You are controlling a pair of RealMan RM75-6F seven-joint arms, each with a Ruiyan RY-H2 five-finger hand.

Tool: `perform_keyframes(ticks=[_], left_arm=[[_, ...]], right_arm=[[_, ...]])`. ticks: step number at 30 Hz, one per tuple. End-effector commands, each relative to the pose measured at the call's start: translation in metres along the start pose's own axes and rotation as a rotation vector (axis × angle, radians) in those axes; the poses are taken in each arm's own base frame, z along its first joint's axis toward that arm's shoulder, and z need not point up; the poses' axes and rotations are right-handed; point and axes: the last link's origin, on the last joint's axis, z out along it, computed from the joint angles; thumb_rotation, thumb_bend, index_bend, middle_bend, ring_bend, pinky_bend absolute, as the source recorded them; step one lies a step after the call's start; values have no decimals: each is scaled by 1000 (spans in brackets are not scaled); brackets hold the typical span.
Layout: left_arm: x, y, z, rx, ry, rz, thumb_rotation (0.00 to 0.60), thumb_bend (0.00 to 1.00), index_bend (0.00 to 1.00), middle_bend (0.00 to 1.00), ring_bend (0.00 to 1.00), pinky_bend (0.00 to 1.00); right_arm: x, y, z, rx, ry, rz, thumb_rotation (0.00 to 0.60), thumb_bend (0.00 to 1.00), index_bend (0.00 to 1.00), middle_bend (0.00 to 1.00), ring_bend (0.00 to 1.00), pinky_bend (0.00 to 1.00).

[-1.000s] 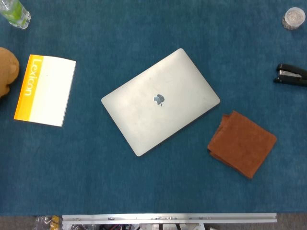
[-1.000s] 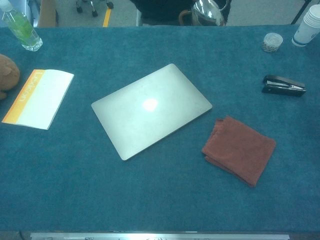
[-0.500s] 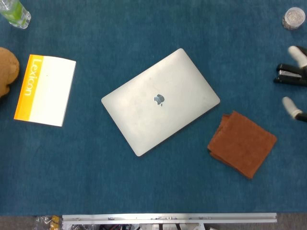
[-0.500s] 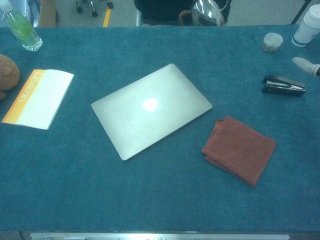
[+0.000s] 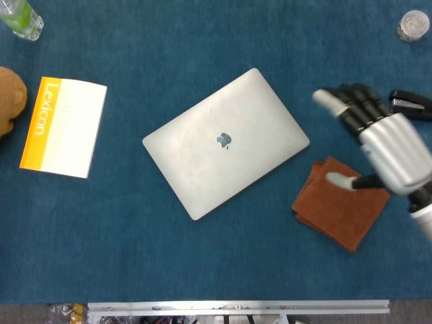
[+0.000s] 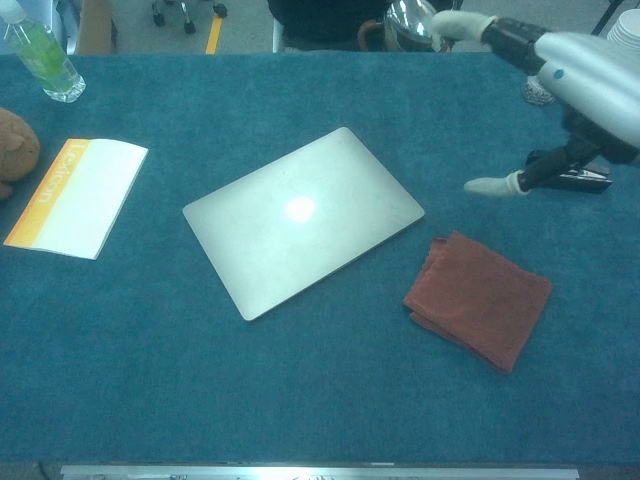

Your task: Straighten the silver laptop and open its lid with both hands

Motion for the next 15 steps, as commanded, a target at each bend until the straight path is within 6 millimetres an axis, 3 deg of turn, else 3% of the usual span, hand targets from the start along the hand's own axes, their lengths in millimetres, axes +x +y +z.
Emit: perform_keyframes(ticks=[1,15], left_arm=[[1,0,0,1,3,1,600,395,151,104,41,127],[2,-5,1,17,1,7,600,396,151,104,41,127]], right_arm=[[-12,-13,9,55,-44,4,600,0,0,88,10,65],[-71,-57,53,207,-192,-16,600,0,0,80,10,65]])
